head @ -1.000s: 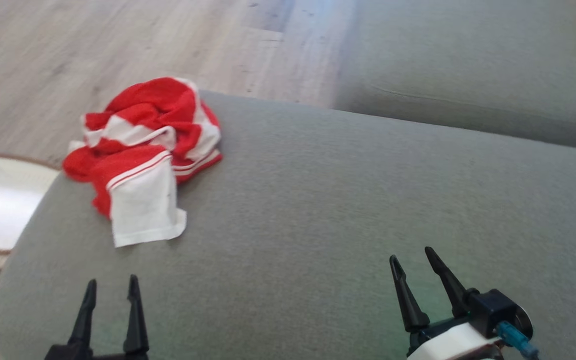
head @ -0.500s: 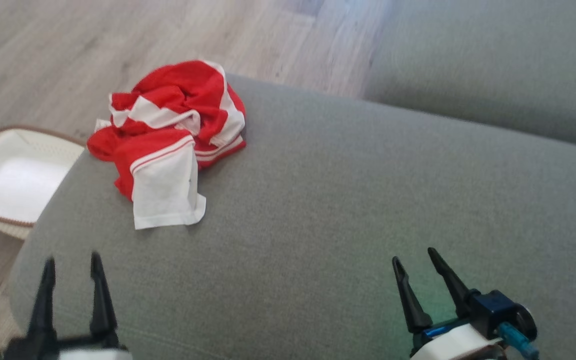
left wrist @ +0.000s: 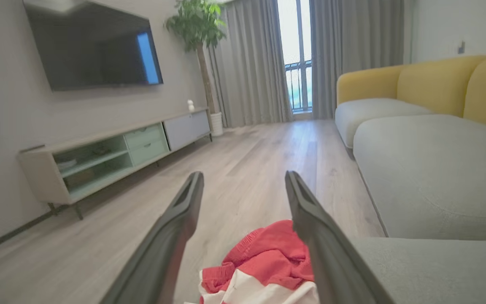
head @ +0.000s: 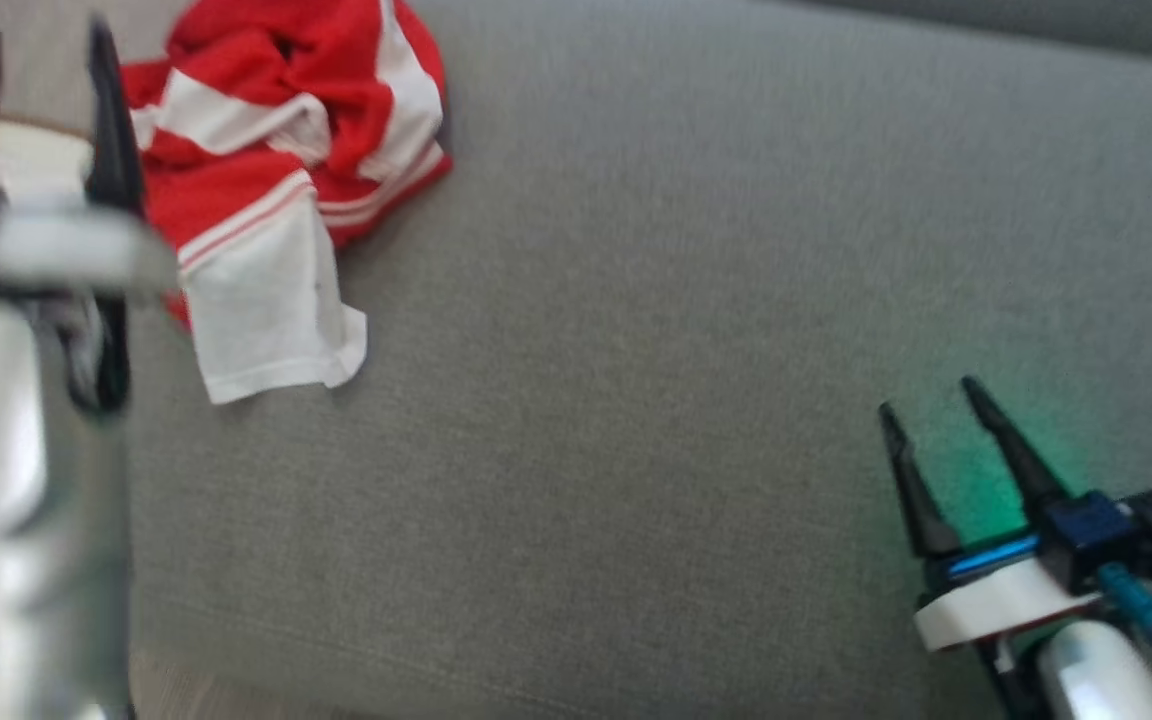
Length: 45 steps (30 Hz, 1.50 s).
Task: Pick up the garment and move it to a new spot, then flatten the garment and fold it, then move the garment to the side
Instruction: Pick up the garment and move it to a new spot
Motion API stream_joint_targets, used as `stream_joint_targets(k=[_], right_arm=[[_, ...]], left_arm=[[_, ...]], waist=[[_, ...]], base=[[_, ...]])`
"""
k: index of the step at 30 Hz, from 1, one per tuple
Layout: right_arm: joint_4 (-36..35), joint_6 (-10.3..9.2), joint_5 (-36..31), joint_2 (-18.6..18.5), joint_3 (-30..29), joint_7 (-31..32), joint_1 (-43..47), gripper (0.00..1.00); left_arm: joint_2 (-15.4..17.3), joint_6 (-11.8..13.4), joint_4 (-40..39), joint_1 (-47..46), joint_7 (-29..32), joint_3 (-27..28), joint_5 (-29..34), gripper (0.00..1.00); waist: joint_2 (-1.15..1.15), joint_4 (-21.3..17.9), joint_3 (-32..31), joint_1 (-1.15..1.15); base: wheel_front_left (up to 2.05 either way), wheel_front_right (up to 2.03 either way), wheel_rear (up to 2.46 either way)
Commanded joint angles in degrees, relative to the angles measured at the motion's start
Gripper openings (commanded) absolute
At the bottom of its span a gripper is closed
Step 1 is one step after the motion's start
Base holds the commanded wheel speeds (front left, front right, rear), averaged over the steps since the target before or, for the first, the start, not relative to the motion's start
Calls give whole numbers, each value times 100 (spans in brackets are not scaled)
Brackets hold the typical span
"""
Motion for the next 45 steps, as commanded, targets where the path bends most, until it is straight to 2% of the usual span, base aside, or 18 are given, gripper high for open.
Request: stream_joint_targets(k=[1,6,12,17,24,25,26,27,31,36,41,45], right_arm=[[-241,43,-93,-178,46,-69,-140,100],[-502,43,-174,-465,-166,-69,-288,100],[-702,43,-294,-554,-488,-69,-348,100],[-773,43,-368,-510,-586,-69,-331,100],[-900,43,-391,-437,-654,-69,-458,100],[-906,43,-393,-433,-667,-69,-469,100],[-906,43,-394,-429,-678,-69,-479,100],[-899,43,-394,-423,-688,-69,-488,100],[-831,43,-384,-379,-650,-69,-543,100],[-681,43,-322,-223,-460,-69,-610,100],[-502,43,-231,37,-278,-69,-616,100],[-390,43,-185,280,-127,-69,-554,100]], left_arm=[[296,15,197,-721,385,235,-151,100],[482,39,1430,-2159,1606,195,-262,100],[692,14,2786,-3300,2600,138,-361,100],[766,100,3422,-3630,2834,51,-299,100],[929,378,4314,-3704,2663,-53,-180,100],[949,427,4340,-3725,2512,-72,-154,55],[963,476,4349,-3753,2324,-84,-136,4],[966,493,4360,-3786,2146,-100,-125,0],[944,491,4332,-4034,1418,-159,-111,0],[978,350,4272,-4431,787,-405,47,0],[942,127,4098,-4824,389,-743,218,0],[844,-45,3919,-5017,255,-1020,246,0]], waist=[[0,-113,649,-3],[0,-248,1271,-3],[0,-427,1763,-3],[0,-515,1978,-3],[0,-645,2302,-3],[0,-641,2319,-3],[0,-635,2329,-3],[0,-626,2328,-3],[0,-594,2168,-3],[0,-673,1621,-3],[0,-898,929,-3],[0,-1237,328,-3]], base=[[0,0,0],[0,0,0],[0,0,0],[0,0,0],[0,0,0],[0,0,0],[0,0,0],[0,0,0],[0,0,0],[0,0,0],[0,0,0],[0,0,0]])
